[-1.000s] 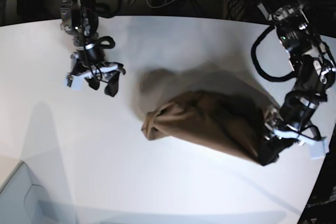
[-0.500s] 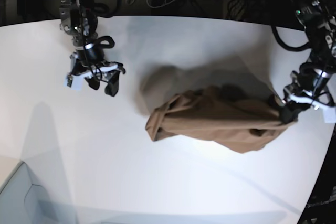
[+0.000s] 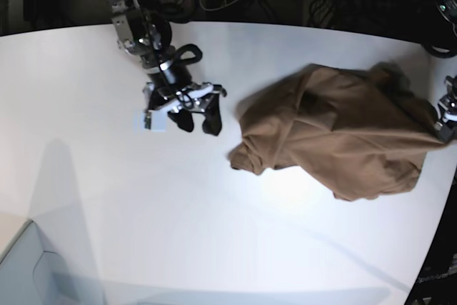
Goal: Layout the t-shirt on the table in an organized manner, then fold the t-shirt properly
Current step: 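Grasp the t-shirt edge with the right gripper near the left gripper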
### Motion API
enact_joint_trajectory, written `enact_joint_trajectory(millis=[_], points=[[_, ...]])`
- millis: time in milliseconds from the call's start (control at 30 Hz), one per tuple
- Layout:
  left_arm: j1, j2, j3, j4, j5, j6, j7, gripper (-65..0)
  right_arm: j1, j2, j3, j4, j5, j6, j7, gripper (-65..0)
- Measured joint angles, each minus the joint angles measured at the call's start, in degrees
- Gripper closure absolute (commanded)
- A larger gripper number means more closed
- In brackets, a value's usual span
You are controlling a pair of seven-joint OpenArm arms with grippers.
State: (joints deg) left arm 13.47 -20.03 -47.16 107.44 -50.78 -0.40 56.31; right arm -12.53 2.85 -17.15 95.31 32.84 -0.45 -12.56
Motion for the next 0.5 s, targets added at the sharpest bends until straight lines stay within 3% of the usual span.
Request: enact_joint_trajectory(millis=[167, 367, 500], points=[[1.7, 0.5, 0.0, -2.8, 0.3, 0.2, 0.3, -0.2, 3.7, 0.0, -5.0, -1.8, 0.0, 0.0, 0.0, -38.6], [4.6, 0.2, 0.0, -3.7, 0.3, 0.2, 0.3, -0.2, 10.0, 0.0, -6.3, -4.8, 0.0, 0.0, -10.6, -38.3], [4.7, 0.2, 0.0, -3.8, 0.1, 0.2, 0.2, -0.2, 14.5, 0.0, -7.1, -6.4, -0.3, 0.0, -11.3, -38.8]])
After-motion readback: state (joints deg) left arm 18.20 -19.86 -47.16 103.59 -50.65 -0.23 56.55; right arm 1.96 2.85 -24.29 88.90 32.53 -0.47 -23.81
